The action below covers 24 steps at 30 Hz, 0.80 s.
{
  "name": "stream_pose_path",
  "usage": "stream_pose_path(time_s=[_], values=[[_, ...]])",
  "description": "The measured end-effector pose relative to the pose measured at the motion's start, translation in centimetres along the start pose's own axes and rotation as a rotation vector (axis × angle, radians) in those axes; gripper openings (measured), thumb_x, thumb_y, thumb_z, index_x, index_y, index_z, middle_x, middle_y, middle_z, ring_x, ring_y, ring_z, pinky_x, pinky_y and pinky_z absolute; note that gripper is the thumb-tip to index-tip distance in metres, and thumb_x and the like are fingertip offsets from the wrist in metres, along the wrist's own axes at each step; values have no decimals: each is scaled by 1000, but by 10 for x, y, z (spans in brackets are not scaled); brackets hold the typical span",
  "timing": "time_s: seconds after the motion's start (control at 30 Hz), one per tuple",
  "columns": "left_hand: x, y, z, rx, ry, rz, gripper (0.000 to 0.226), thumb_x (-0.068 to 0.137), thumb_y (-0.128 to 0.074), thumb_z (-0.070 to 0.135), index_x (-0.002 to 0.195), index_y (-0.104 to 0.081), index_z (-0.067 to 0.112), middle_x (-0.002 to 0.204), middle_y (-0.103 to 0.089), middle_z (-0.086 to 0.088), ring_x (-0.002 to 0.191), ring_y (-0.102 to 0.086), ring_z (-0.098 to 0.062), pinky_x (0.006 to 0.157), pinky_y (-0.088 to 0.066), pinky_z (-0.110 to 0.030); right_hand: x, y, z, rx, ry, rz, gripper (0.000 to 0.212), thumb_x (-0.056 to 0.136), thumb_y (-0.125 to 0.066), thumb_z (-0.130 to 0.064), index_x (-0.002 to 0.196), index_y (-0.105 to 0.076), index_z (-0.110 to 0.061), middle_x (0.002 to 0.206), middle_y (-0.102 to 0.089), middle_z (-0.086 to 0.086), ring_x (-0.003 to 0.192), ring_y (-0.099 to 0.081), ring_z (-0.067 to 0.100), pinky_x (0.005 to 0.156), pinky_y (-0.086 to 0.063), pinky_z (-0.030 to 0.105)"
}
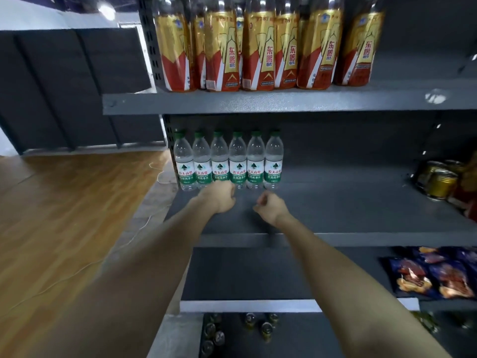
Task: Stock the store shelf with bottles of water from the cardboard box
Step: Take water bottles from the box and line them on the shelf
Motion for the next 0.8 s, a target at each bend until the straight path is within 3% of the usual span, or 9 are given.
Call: stream_pose_path(time_s=[0.17,0.3,0.43,0.57,0.67,0.8], values=[[-48,-18,-18,-88,12,-19,13,89,-54,22,76,-52,22,100,-63,-6,92,-61,-28,86,-52,-41,-72,-32,-8,-91,65,-42,10,85,-66,-17,84,-57,-21,84,-65,-2,83,-61,19,78,-49,25],[-92,-63,-41,-136,37,-61,12,86,-58,26,75,-54,24,103,-67,-9,94,-63,-33,86,-53,-42,-125,-68,13,-136,21,-145,8,87,-61,-11,95,-61,-11,82,-61,1,77,-55,17,61,-40,11],[-132,-125,-71,-141,75,-165,10,91,-57,25,85,-58,17,105,-65,-11,97,-62,-34,83,-51,-37,-164,-118,40,-165,-49,-235,13,88,-63,-17,99,-63,-9,89,-65,2,84,-59,18,75,-42,21],[-172,-205,-114,-187,165,-274,11,91,-56,21,88,-61,12,108,-66,-15,97,-62,-34,81,-50,-38,-201,-177,67,-168,-94,-299,8,89,-61,-13,96,-62,-9,96,-68,11,88,-62,27,76,-49,25],[-212,-264,-138,-216,255,-375,20,95,-52,19,104,-66,8,111,-65,-11,101,-61,-31,88,-50,-37,-226,-233,94,-180,-125,-399,10,95,-54,-8,99,-60,-3,103,-65,23,94,-60,34,74,-44,25],[-265,-365,-177,-310,373,-451,22,89,-49,24,92,-65,8,98,-68,-14,94,-65,-33,79,-54,-39,-263,-314,149,-209,-186,-553,4,93,-52,-10,91,-55,-7,89,-60,21,71,-49,22,65,-34,33]])
Point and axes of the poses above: each hand's wrist, its own x-axis towards the middle knuckle, its own y-axis out of the back of the hand, z = x × y, the point moved 8 cm from there along x, towards the middle knuckle
